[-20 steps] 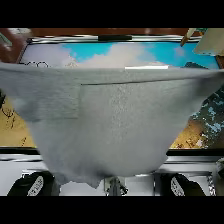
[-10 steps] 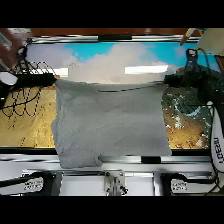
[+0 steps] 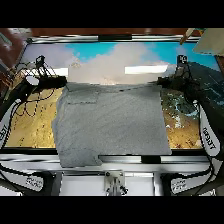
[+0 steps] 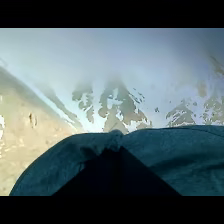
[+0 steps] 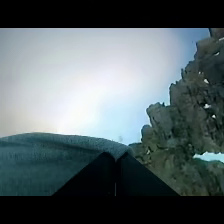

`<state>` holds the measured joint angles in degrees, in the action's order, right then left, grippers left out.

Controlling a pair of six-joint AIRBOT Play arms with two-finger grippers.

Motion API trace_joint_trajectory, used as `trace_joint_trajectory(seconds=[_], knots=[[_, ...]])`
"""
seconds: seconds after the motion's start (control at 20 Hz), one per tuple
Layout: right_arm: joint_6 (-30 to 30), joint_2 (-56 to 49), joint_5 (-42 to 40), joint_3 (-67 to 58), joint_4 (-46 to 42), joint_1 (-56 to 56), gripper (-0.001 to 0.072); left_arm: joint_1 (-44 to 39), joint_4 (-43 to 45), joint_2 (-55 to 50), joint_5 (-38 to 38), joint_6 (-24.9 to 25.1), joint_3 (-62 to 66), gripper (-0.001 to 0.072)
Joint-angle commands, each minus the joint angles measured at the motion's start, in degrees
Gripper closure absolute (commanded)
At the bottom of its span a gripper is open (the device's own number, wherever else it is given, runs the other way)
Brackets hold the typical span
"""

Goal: Fold the shirts.

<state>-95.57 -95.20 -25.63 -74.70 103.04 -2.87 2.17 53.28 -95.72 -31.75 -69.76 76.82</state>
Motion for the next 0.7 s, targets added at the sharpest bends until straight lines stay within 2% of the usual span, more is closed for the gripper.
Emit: trace_joint_trajectory(seconds=[0.0,0.15,0.3,0.4,0.65], knots=[[0.63,2.40,-9.66,0.00,-2.23,-0.39,0.0650,1.07,6.62,1.60,-15.61,3.30,2.36,0.0678],[0.59,7.52,-25.92,0.00,-5.53,-2.23,0.0650,2.49,14.40,6.38,-33.44,2.27,3.43,0.0678],[0.57,7.52,-39.71,0.09,-5.46,-3.13,0.0650,3.39,15.19,6.71,-45.75,1.07,2.58,0.0678],[0.28,5.99,-42.56,0.09,-5.18,-2.95,0.0650,3.15,15.15,5.88,-46.34,-1.03,-0.70,0.0678],[0.20,4.90,-43.87,0.07,-4.20,-3.02,0.0650,4.35,15.17,5.84,-48.09,-1.01,-4.87,0.0678]])
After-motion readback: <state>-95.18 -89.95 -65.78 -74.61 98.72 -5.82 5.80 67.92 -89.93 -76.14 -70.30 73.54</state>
